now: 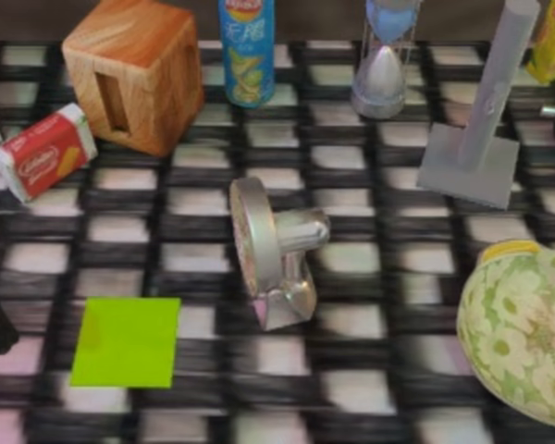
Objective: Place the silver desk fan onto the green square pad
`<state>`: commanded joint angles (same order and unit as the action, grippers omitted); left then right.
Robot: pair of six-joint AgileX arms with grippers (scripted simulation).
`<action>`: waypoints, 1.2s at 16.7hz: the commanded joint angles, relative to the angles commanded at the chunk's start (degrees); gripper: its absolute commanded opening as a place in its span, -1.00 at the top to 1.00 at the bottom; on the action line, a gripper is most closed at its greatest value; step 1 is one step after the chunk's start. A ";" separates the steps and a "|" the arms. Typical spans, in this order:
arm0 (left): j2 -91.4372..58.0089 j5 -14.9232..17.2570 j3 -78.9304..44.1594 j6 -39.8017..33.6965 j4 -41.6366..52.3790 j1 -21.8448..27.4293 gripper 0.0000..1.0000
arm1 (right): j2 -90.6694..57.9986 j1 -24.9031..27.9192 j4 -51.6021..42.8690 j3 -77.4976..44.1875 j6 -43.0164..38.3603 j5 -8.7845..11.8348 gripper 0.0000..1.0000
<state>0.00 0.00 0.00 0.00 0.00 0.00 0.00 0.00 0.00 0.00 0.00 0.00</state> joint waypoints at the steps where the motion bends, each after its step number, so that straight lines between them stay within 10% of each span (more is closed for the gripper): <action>1: 0.00 0.00 0.00 0.00 0.00 0.00 -1.00 | 0.00 0.00 0.00 0.00 0.00 0.00 -1.00; 9: -16.56 0.18 -16.37 -7.45 14.02 5.66 -1.00 | 0.00 0.00 0.00 0.00 0.00 0.00 -1.00; 20: -81.05 0.05 -80.80 -33.13 58.24 23.64 -1.00 | 0.00 0.00 0.00 0.00 0.00 0.00 -1.00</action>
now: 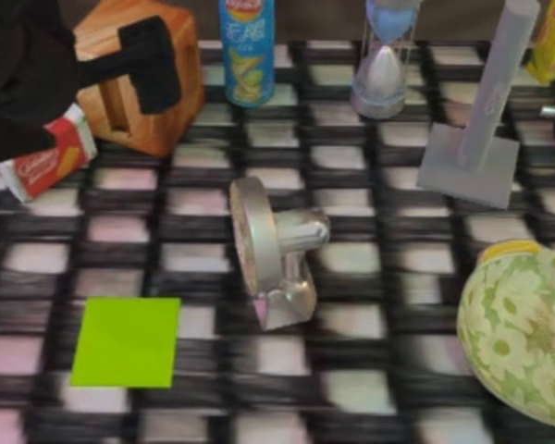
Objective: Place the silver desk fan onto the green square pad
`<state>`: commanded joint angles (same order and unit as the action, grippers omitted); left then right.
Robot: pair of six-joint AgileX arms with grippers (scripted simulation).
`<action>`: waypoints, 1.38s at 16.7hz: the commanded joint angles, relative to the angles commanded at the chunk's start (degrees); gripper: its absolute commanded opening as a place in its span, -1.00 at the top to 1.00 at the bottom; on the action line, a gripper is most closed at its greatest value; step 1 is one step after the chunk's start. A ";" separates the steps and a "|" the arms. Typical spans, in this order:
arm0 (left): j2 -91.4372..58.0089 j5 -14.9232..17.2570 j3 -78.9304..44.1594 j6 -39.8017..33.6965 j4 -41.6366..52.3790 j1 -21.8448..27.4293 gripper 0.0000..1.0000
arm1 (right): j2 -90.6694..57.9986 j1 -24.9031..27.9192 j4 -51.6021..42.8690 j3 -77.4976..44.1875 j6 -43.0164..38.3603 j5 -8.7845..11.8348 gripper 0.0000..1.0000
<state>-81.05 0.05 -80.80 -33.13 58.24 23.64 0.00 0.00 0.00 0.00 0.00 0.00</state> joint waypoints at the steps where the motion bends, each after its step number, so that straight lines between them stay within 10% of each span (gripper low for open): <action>1: -5.92 0.01 -5.97 -2.27 3.94 1.62 -1.00 | 0.00 0.00 0.00 0.00 0.00 0.00 -1.00; 10: -42.05 0.15 -41.44 -16.05 28.91 11.79 -1.00 | 0.00 0.00 0.00 0.00 0.00 0.00 -1.00; 23: -43.08 0.17 -33.84 -16.73 22.51 12.28 -1.00 | 0.00 0.00 0.00 0.00 0.00 0.00 -1.00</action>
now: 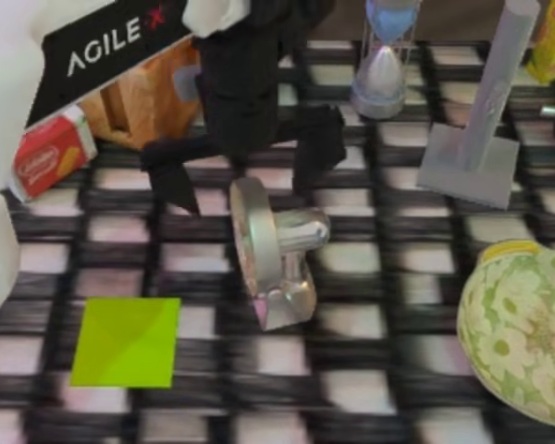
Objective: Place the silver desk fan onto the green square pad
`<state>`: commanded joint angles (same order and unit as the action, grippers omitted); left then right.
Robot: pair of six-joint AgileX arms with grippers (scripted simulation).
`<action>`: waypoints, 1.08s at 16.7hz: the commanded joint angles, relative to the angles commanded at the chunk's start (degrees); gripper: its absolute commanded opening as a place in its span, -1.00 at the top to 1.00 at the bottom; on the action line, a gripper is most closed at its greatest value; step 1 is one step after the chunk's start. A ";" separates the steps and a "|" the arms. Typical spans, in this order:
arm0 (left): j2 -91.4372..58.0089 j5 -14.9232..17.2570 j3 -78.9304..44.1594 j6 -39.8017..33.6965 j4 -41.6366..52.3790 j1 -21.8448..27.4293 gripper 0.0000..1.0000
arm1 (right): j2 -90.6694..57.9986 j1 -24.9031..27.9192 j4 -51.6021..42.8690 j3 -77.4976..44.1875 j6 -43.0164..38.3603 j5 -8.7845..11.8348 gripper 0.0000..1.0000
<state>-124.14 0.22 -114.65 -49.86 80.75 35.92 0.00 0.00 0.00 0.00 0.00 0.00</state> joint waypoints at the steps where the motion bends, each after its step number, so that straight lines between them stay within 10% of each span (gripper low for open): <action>1: 0.20 0.00 2.03 -0.03 -1.89 0.02 -1.00 | 0.00 0.00 0.00 0.00 0.00 0.00 -1.00; 7: 0.42 0.00 4.45 -0.10 -4.26 0.09 -1.00 | 0.00 0.00 0.00 0.00 0.00 0.00 -1.00; 18: 0.42 0.00 4.45 -0.10 -4.26 0.09 0.66 | 0.00 0.00 0.00 0.00 0.00 0.00 -1.00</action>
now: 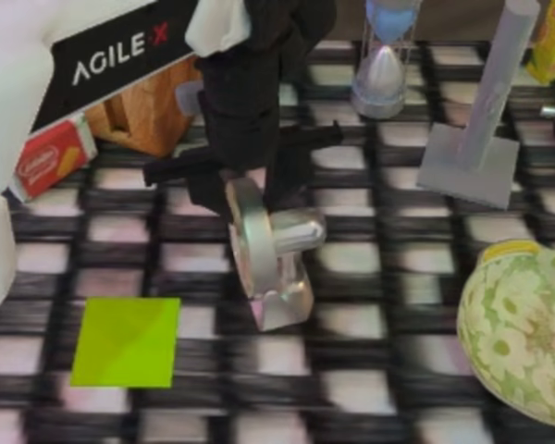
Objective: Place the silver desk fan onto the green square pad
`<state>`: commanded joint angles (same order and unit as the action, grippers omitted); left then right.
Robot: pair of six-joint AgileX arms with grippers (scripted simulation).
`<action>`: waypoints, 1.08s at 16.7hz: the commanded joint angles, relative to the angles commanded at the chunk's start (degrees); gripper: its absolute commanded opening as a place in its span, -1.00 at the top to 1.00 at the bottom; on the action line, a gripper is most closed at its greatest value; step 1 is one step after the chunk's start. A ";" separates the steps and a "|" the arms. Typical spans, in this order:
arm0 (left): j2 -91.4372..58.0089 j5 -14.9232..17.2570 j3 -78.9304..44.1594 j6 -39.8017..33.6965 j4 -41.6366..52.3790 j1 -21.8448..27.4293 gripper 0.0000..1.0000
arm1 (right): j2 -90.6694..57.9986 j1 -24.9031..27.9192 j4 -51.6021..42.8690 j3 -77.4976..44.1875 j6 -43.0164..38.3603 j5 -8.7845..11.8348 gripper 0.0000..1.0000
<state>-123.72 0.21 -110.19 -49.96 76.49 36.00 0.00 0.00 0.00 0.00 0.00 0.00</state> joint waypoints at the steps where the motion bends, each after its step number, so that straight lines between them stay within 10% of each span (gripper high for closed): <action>1: 0.00 0.00 0.00 0.00 0.00 0.00 0.81 | 0.00 0.00 0.00 0.00 0.00 0.00 -1.00; 18: -1.40 -0.02 -11.58 -0.09 10.03 -0.85 1.00 | 0.00 0.00 0.00 0.00 0.00 0.00 -1.00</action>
<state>-125.12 0.20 -121.78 -50.04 86.52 35.16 0.00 0.00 0.00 0.00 0.00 0.00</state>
